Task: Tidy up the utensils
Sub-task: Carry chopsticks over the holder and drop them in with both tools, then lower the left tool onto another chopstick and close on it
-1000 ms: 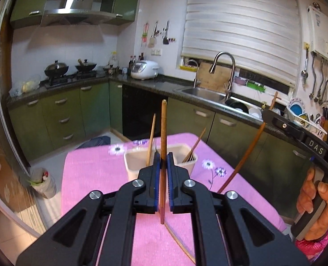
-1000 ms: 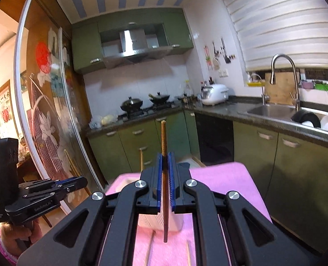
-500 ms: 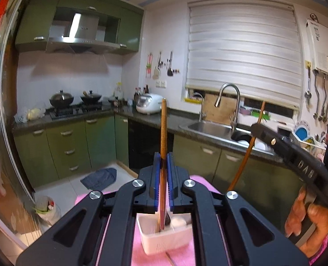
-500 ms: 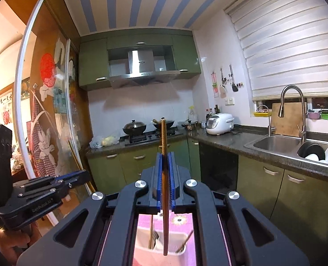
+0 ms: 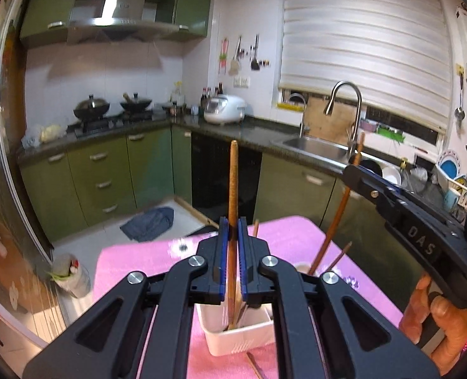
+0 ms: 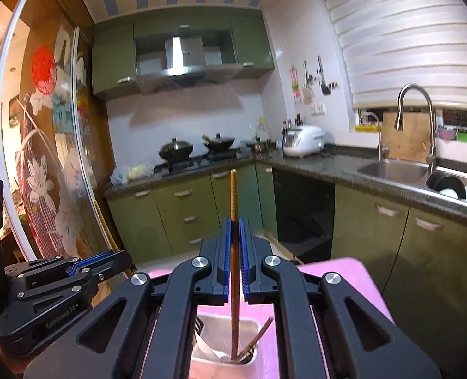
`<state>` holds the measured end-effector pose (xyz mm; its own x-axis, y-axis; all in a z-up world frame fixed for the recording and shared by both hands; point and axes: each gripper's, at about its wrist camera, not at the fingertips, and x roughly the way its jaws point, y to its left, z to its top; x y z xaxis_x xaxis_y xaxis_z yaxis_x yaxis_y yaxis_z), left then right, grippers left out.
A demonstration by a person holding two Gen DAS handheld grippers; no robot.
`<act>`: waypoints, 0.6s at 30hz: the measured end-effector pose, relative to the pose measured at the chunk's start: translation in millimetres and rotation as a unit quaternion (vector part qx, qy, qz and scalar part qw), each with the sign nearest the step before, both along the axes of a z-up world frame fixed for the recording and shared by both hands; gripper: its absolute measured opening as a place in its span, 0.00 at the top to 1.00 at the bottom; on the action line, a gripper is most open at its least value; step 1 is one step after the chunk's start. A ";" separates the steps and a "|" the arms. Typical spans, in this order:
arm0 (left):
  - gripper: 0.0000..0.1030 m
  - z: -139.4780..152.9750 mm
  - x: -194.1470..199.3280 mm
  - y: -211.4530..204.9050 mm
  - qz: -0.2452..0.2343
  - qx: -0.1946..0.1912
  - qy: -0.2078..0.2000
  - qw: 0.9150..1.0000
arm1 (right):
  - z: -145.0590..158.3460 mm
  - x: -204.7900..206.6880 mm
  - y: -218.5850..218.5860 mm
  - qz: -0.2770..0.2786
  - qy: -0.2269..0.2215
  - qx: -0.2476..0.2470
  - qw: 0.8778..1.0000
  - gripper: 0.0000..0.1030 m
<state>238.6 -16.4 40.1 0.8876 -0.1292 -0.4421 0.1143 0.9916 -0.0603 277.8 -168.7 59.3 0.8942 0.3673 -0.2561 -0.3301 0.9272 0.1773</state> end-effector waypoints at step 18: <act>0.64 -31.4 -36.7 -3.4 0.014 0.008 0.021 1.000 | -23.1 -68.9 -25.5 0.023 -0.010 -0.005 1.000 0.74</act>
<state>202.0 -19.8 8.7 0.8715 -0.0982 -0.4805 0.0851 0.9952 -0.0490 208.9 -194.2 36.2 0.8811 0.4059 -0.2427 -0.3763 0.9125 0.1602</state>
